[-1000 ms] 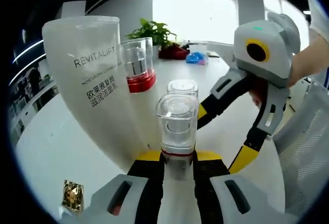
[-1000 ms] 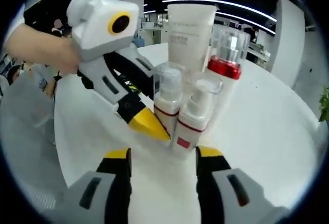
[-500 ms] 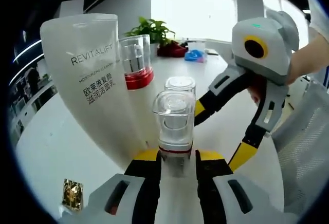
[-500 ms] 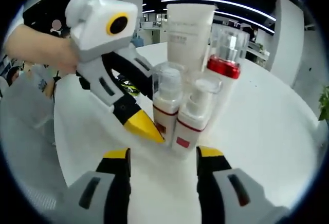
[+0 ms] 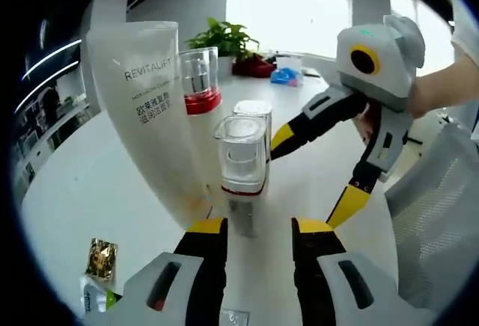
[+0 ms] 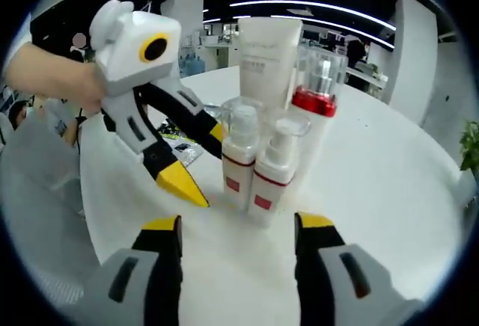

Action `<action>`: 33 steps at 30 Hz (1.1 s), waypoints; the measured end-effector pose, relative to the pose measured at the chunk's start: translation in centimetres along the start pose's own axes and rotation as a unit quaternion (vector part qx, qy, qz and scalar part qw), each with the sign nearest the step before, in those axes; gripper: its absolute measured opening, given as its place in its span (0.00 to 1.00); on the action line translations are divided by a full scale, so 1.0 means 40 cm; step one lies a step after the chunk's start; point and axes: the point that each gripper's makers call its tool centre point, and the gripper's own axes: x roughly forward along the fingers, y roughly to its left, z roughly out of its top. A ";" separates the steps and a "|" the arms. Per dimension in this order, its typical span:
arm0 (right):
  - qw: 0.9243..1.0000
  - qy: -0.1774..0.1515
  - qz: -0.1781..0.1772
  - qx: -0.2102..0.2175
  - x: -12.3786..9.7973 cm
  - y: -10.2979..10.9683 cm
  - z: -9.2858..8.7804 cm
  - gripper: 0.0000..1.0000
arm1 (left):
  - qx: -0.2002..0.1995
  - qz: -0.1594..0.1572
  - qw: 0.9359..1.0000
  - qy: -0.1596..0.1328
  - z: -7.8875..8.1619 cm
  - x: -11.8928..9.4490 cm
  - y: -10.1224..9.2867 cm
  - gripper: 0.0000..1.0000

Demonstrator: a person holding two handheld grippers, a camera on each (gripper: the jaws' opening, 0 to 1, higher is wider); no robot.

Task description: Arrange the skincare products in the storage area until every visible bottle or jar stands upright without overlapping.

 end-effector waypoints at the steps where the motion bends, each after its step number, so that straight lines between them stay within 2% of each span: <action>1: 1.000 0.000 0.000 0.001 -0.003 0.003 0.000 0.61 | -0.002 0.002 1.000 0.001 -0.003 -0.006 -0.001 0.31; 12: 1.000 -0.010 0.004 0.016 -0.029 0.036 0.005 0.66 | -0.038 0.030 0.999 0.000 -0.027 -0.087 -0.017 0.43; 16: 1.000 -0.014 0.007 0.027 -0.041 0.052 0.001 0.68 | -0.059 0.052 0.997 0.000 -0.045 -0.122 -0.024 0.49; 19: 0.999 -0.016 0.010 0.038 -0.055 0.067 -0.001 0.70 | -0.081 0.065 0.995 0.000 -0.061 -0.154 -0.040 0.49; 25: 0.998 -0.029 0.016 0.058 -0.087 0.090 0.003 0.74 | -0.113 0.091 0.989 -0.004 -0.094 -0.207 -0.056 0.57; 29: 0.997 -0.035 0.018 0.067 -0.104 0.097 0.006 0.76 | -0.149 0.109 0.983 -0.004 -0.126 -0.246 -0.064 0.62; 33: 0.997 -0.037 0.019 0.070 -0.116 0.107 0.001 0.78 | -0.163 0.127 0.978 -0.003 -0.146 -0.276 -0.072 0.68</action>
